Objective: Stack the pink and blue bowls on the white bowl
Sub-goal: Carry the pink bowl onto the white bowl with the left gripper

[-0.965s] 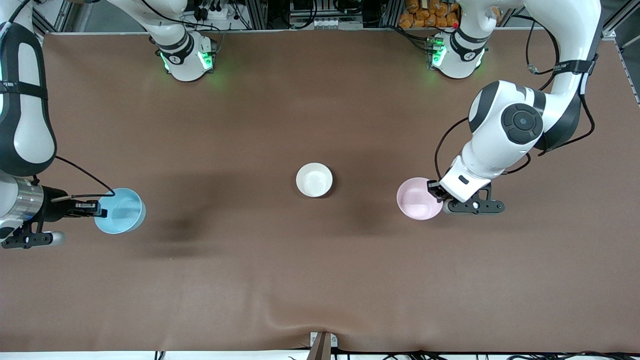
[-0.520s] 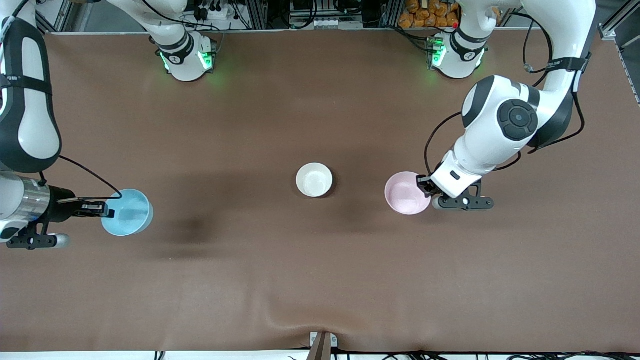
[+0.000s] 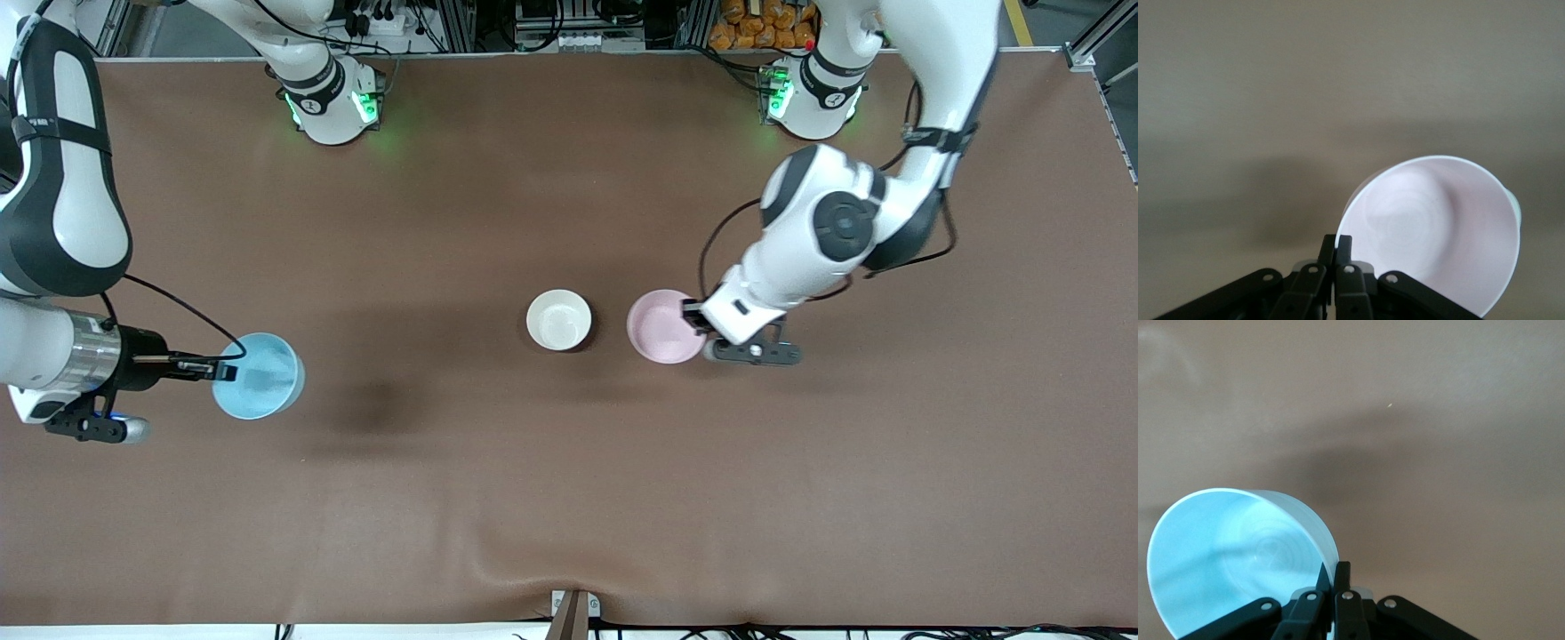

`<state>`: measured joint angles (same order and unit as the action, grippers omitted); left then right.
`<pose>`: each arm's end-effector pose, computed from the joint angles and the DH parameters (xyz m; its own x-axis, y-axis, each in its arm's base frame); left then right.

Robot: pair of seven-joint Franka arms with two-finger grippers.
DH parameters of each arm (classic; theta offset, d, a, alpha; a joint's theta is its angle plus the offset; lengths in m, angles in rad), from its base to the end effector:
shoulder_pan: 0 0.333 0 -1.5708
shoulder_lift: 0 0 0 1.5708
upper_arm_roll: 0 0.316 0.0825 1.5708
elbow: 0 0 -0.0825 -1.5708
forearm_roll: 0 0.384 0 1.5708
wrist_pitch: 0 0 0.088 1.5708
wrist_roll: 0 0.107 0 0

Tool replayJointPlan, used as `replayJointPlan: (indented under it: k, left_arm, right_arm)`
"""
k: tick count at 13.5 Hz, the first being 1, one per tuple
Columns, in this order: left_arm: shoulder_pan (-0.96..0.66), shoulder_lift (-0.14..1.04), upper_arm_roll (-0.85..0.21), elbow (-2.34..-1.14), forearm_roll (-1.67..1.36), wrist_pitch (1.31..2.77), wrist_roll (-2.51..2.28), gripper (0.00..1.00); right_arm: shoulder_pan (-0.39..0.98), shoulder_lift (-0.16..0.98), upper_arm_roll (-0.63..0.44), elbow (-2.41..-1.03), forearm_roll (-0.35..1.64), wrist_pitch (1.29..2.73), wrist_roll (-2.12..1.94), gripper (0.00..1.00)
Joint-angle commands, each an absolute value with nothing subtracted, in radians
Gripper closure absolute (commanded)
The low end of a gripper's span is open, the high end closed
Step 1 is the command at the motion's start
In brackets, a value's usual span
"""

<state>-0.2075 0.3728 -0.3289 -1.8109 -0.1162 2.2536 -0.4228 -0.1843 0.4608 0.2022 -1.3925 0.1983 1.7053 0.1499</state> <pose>0.5641 -0.3201 0.3555 0.9996 -0.0197 -0.0183 -0.0151 -0.9744 0.2245 0.6771 0.0071 0.4413 0.9700 -0.1594 -0.1834 -0.2031 -0.9462 -0.2519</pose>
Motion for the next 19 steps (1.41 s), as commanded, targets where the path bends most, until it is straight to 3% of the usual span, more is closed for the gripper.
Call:
replayJointPlan:
  k: [1,9,19]
  left_arm:
    - [-0.284,0.422,-0.327,-1.801,-0.132,2.334,-0.495,1.0]
    - [-0.419,0.548,-0.322,-1.796,-0.123,2.502,-0.554,1.0]
    - [-0.471,0.623,-0.311,-1.798,-0.121,2.56,-0.555,1.0]
  right_arm:
    - [-0.189,0.446,0.207,-1.382,0.255,1.675,0.228,1.0]
    - [-0.077,0.408,0.247,-1.385,0.256,1.663,0.556,1.0]
    - [0.127,0.383,0.242,-1.44,0.242,1.677,0.823,1.0]
